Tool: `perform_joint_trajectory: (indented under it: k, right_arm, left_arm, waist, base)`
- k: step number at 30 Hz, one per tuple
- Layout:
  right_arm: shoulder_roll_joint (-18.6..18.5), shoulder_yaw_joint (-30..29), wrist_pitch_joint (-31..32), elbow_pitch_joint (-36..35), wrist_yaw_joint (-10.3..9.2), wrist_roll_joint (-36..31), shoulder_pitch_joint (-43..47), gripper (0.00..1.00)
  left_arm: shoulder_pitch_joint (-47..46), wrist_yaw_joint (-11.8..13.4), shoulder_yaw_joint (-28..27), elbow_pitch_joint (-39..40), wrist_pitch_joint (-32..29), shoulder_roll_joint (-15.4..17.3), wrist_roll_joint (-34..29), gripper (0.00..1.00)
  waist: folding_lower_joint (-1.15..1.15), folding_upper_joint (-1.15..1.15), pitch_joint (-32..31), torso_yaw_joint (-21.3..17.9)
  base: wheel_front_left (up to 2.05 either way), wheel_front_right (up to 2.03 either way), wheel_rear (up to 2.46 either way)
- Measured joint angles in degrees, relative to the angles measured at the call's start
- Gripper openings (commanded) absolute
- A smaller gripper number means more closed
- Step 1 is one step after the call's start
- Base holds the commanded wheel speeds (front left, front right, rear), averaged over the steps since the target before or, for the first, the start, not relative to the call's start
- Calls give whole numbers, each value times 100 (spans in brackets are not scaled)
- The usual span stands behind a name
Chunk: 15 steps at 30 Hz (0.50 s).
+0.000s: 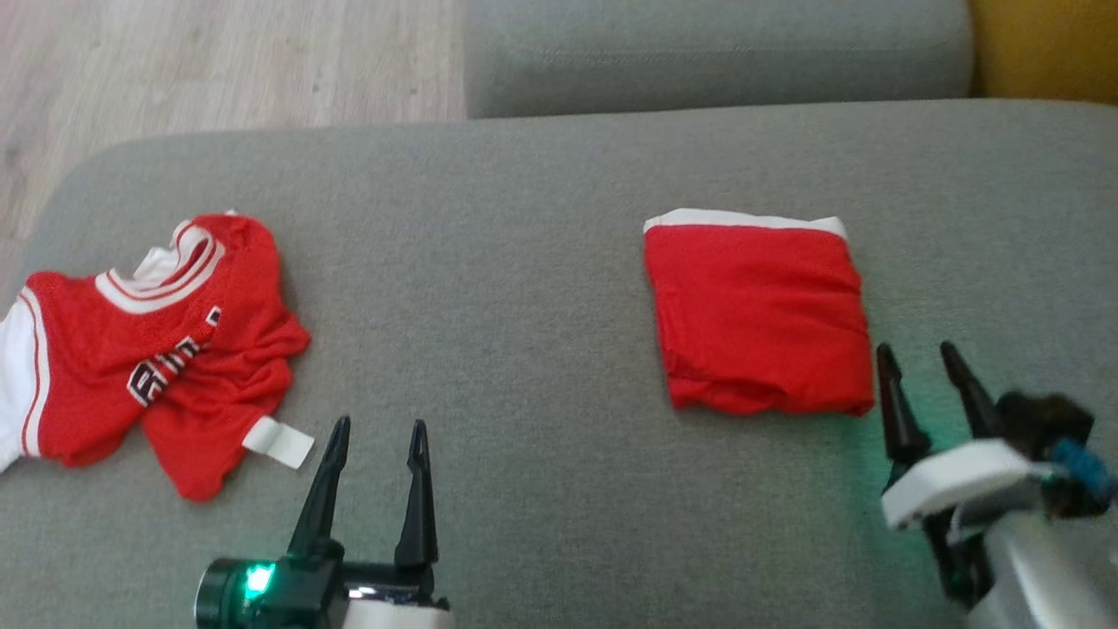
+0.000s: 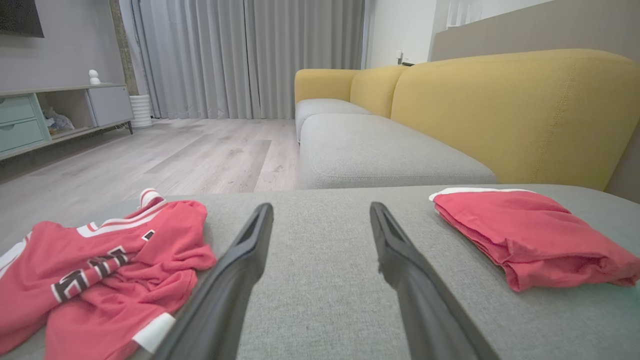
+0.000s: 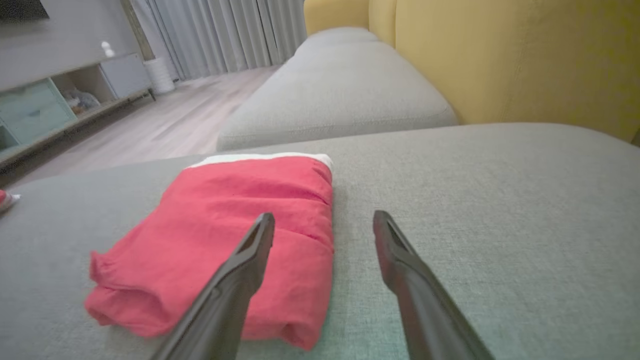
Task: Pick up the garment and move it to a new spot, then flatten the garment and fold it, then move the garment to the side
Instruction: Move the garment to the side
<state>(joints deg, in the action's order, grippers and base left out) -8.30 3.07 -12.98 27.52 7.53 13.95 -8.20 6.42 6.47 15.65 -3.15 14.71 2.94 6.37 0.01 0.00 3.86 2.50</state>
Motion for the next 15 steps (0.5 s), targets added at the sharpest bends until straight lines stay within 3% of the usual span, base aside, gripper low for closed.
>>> perform_joint_trajectory:
  k: [9,11,14,15]
  right_arm:
    - [-615,412,804,1274,0,645,-1367,100]
    - [-714,625,1018,1533,0,749,-1504,89]
    - [-728,921,1248,1727,0,1138,-1590,0]
    - [-753,992,1246,1725,0,1235,-1624,0]
  left_arm:
    - [-387,2,214,142,0,2,-38,100]
    - [-488,-4,300,142,0,1,-110,100]
    - [-595,-52,370,138,0,-1,-226,100]
    - [-614,-52,379,138,0,-1,-232,100]
  waist:
    - [0,0,537,277]
    - [0,0,639,361]
    - [0,0,763,466]
    - [-1,0,790,487]
  base:
    - [0,0,0]
    - [0,0,0]
    - [0,0,0]
    - [0,0,0]
